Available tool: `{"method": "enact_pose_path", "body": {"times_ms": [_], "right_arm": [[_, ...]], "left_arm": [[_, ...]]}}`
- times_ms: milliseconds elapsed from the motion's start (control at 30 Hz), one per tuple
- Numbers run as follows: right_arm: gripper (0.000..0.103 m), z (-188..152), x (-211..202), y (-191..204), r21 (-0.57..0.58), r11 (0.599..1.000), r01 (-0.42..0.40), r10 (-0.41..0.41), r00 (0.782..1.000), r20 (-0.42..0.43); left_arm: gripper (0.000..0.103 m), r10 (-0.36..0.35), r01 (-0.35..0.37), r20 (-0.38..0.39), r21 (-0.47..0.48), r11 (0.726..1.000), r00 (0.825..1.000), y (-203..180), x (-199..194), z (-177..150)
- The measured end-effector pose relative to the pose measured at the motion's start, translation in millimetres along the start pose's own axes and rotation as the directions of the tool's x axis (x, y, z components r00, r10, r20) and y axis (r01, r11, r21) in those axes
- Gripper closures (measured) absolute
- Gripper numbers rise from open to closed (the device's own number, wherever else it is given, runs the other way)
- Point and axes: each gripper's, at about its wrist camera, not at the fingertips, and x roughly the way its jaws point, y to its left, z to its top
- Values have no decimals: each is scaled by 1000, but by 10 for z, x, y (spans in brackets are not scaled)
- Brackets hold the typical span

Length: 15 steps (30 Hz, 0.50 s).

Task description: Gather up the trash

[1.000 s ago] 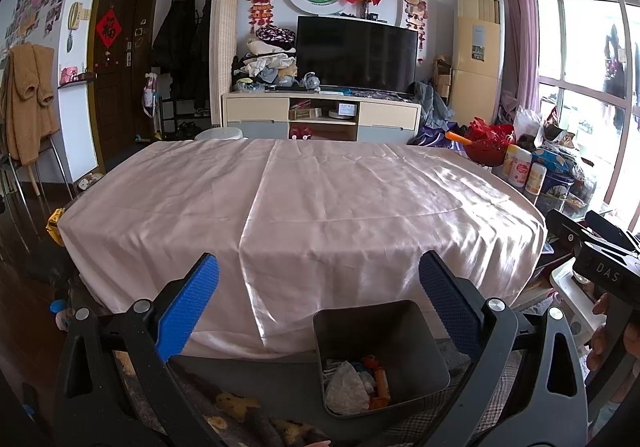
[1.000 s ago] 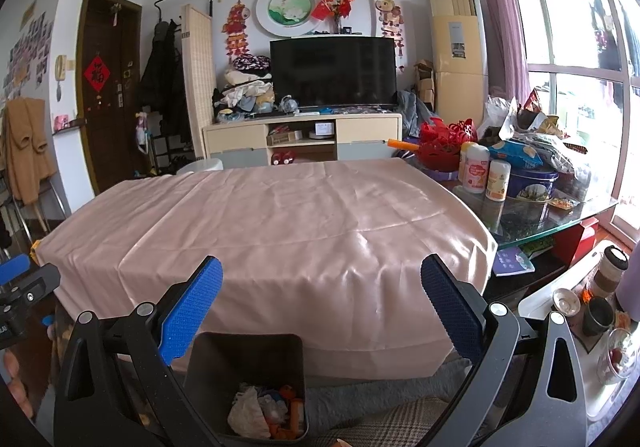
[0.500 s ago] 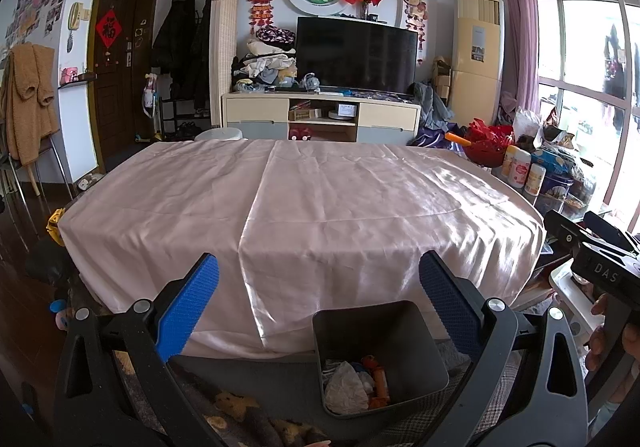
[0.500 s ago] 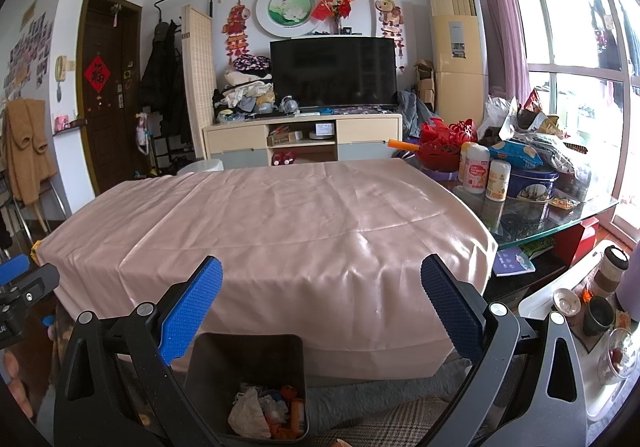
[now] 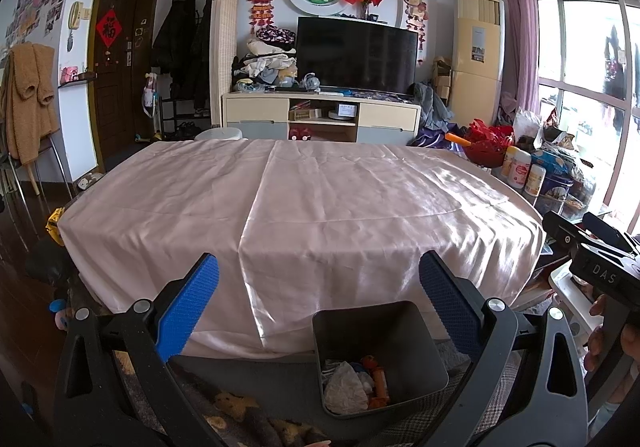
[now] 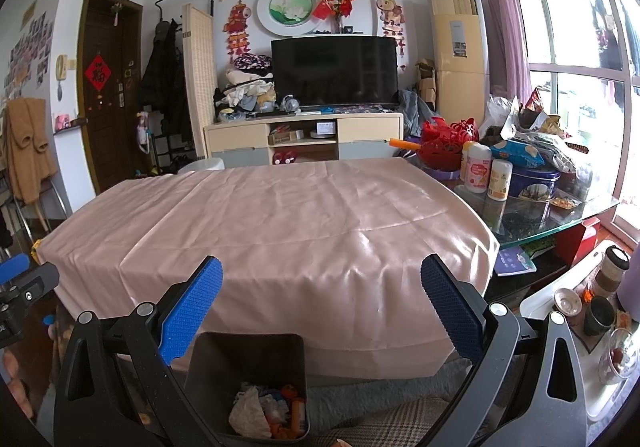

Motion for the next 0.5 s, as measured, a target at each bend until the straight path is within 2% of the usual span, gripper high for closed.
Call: {"method": "enact_pose_path", "body": {"times_ms": [500], "right_arm": [[3,-11,-15,19,5,1000,0,0,1000,6]], "left_arm": [[8,1,-1,5,-1,1000,1000,-63,14,-9]]}}
